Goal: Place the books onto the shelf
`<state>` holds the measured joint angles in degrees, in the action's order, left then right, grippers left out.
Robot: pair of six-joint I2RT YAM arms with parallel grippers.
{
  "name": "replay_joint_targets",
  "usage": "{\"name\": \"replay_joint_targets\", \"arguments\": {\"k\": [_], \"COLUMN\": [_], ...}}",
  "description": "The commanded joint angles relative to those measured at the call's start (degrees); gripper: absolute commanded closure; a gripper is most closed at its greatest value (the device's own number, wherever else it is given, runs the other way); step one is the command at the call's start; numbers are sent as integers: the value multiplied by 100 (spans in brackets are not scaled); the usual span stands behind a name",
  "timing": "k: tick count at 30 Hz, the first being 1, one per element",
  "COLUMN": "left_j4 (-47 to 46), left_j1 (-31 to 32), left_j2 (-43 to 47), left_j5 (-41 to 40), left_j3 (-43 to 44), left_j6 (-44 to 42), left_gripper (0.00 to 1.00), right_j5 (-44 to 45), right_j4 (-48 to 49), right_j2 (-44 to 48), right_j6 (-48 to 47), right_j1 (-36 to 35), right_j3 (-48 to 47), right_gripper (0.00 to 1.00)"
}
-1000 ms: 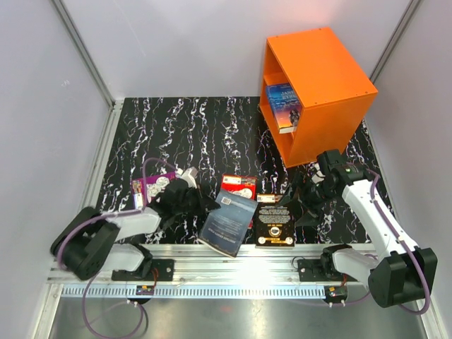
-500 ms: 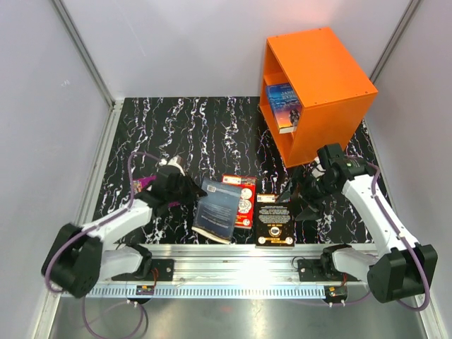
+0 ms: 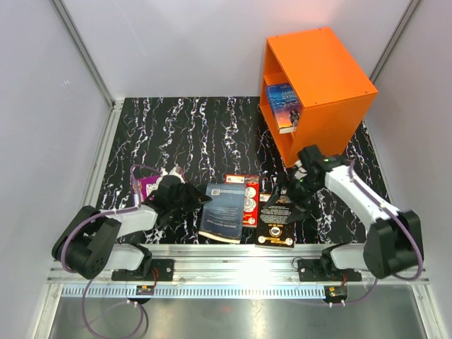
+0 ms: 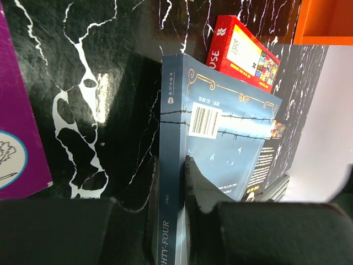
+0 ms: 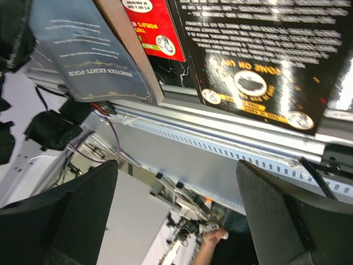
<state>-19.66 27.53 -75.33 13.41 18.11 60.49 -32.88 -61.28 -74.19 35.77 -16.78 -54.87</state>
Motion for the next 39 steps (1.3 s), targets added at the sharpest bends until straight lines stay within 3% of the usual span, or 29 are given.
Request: {"name": "replay_joint_targets", "arguments": {"k": [1, 6, 9, 14, 19, 24, 25, 29, 30, 32, 36, 39], "left_j4": [138, 181, 340, 726, 1034, 772, 710, -194, -370, -267, -484, -548], "left_j1": [33, 42, 42, 42, 42, 33, 42, 51, 77, 104, 156, 156], "left_j2": [-201, -254, -158, 114, 299, 422, 423, 352, 344, 370, 431, 501], "left_j5": [144, 311, 364, 373, 426, 601, 645, 1197, 1243, 1208, 1339, 1445], "left_j3": [-132, -80, 0, 149, 149, -157, -202, -518, -554, -572, -729, -826], "left_j6": [-55, -55, -81, -116, -230, -213, -187, 33, 85, 68, 59, 77], "left_gripper": [100, 100, 100, 100, 100, 97, 95, 62, 45, 35, 28, 34], "right_j5": [-184, 308, 467, 362, 274, 212, 221, 230, 230, 230, 335, 335], "right_j4": [1274, 1926, 2434, 3174, 3508, 3377, 3359, 3254, 3219, 3201, 2999, 2937], "right_j2": [-498, -1674, -2211, -2898, -3382, -3470, -3470, -3549, -3610, -3664, -3760, -3813], "right_j6": [377, 467, 475, 703, 809, 827, 818, 765, 765, 721, 598, 571], "right_j1": [-536, -1624, -1846, -1926, -2040, -2128, -2146, -2146, -2146, -2146, -2137, -2137], "right_j3": [126, -330, -428, -252, -427, -770, -797, -929, -938, -964, -1113, -1157], "right_gripper": [6, 5, 7, 26, 55, 64, 65, 71, 72, 73, 75, 76]}}
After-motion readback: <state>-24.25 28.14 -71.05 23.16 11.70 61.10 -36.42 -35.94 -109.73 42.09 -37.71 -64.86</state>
